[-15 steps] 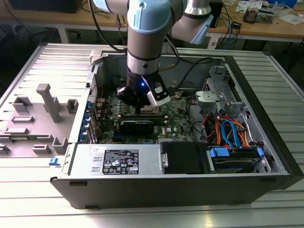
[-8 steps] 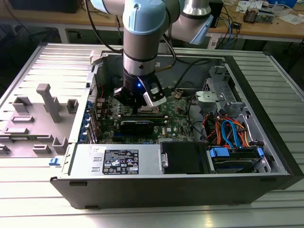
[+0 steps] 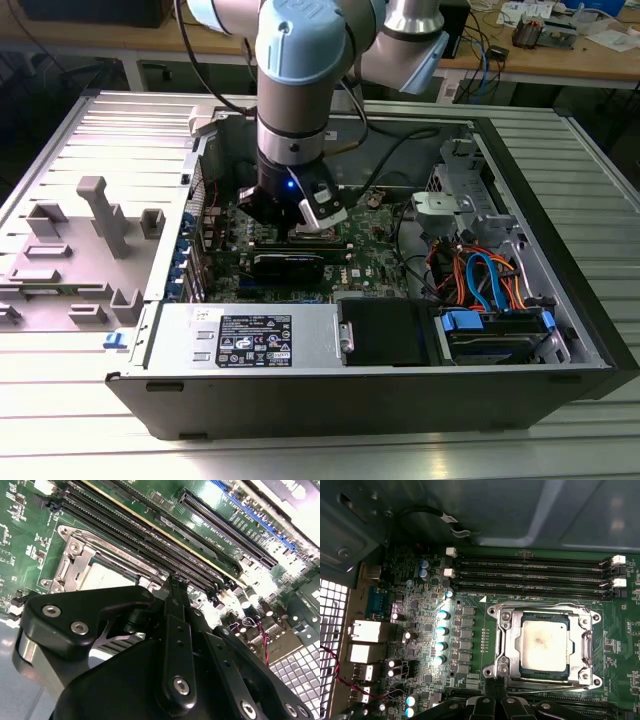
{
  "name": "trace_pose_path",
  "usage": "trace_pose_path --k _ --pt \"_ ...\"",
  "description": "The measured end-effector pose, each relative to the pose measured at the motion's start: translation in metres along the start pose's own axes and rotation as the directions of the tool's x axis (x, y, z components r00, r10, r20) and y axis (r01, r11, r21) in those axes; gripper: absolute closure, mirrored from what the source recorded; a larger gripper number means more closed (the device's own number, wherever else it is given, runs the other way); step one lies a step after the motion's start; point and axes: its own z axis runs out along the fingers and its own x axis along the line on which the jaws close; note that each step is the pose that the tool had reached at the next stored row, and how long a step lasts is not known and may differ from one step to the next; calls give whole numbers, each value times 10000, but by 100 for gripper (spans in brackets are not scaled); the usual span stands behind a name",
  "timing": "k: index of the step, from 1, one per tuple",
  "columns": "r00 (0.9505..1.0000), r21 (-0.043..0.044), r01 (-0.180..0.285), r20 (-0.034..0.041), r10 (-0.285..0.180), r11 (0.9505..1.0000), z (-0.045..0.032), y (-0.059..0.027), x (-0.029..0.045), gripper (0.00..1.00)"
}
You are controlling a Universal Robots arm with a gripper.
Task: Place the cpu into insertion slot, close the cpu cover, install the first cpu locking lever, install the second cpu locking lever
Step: 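Install the second cpu locking lever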
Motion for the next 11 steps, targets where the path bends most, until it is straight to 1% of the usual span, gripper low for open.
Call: trace_pose_path --k 3,6,7,11 --pt "10000 1 -1 0 1 10000 12 -1 5 89" --pt "10000 0 -1 0 1 10000 37 -2 33 89" --pt "10000 -4 0 0 0 10000 62 -4 46 89" --pt "10000 -39 3 2 -3 10000 76 -1 51 89"
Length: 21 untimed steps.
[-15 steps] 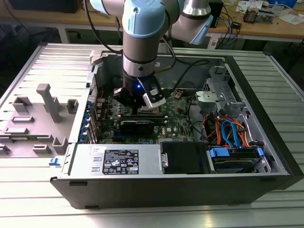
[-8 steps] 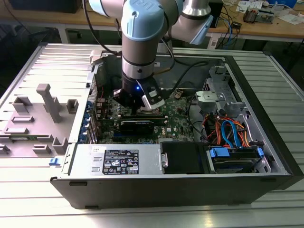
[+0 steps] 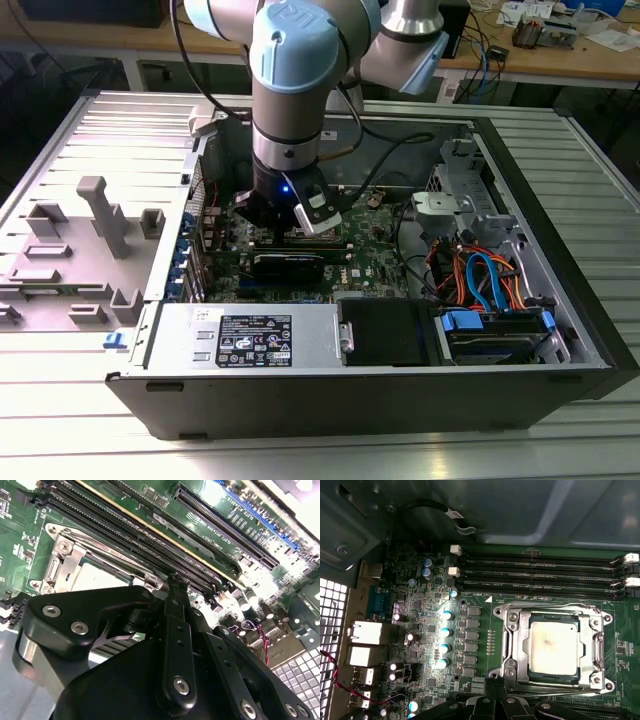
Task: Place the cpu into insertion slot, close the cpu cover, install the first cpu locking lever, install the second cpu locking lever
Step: 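Install the second cpu locking lever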
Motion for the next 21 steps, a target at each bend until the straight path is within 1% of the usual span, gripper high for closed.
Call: trace_pose_path --k 6,10,12,15,17,18,19,21 --pt "10000 -9 0 1 0 10000 13 12 -2 89" --pt "10000 -13 0 1 0 10000 45 45 -6 89" --pt "10000 -20 1 11 -1 10000 58 47 -9 89" --pt "10000 -11 0 0 0 10000 69 45 -8 89" --pt "10000 -6 -1 0 1 10000 69 45 -8 89" --pt "10000 17 -3 1 3 10000 68 47 -8 89" --pt "10000 51 -4 -1 4 10000 56 47 -8 89" --pt "10000 54 -3 -2 3 10000 17 53 -6 89"
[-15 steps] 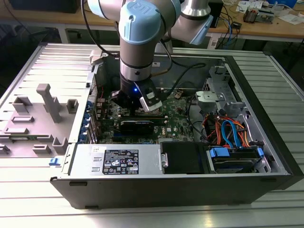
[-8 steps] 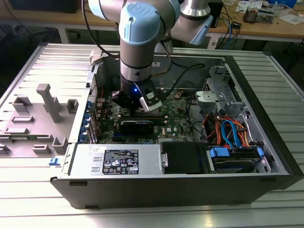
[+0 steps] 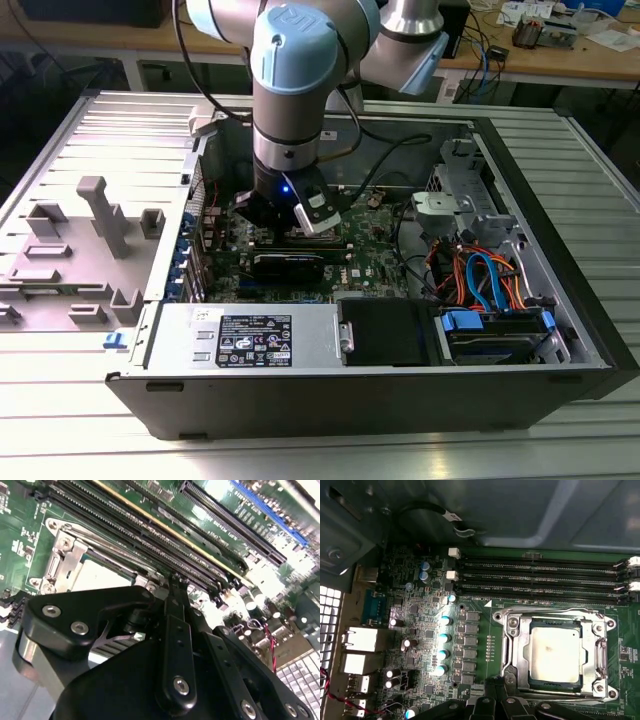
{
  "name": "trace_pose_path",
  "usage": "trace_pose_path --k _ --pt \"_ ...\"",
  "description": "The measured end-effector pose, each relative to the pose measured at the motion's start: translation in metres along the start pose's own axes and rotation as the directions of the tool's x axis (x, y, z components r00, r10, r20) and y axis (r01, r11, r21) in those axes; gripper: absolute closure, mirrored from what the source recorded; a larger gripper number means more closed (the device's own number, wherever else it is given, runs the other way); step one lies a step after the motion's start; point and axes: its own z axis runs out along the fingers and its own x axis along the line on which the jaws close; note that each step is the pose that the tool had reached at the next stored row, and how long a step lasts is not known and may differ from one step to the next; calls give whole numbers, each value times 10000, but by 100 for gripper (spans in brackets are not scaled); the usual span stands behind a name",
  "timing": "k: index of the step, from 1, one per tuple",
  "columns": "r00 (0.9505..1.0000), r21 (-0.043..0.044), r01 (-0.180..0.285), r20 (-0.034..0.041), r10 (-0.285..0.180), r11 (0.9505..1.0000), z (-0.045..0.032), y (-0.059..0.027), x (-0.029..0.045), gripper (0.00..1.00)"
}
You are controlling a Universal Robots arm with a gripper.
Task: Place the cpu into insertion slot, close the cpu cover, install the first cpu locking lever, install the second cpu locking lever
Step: 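Install the second cpu locking lever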
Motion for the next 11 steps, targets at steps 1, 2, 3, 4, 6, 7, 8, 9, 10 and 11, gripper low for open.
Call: trace_pose_path --k 1,2,3,4,6,7,8,9,10,11 --pt "10000 1 -1 0 1 10000 -28 4 2 89" --pt "10000 1 -1 -1 1 10000 -43 6 3 89" --pt "10000 1 -1 0 1 10000 -53 7 3 89" --pt "10000 2 0 -1 0 10000 -68 10 4 89" --pt "10000 1 -1 1 1 10000 -86 12 5 89" --pt "10000 -1 -1 1 1 10000 -86 13 5 89" --pt "10000 2 -1 -1 1 10000 -89 13 5 89" --pt "10000 1 -1 -1 1 10000 -89 13 5 89" --pt "10000 2 -1 0 1 10000 -90 13 5 89" --pt "10000 2 -1 0 1 10000 -89 13 5 89"
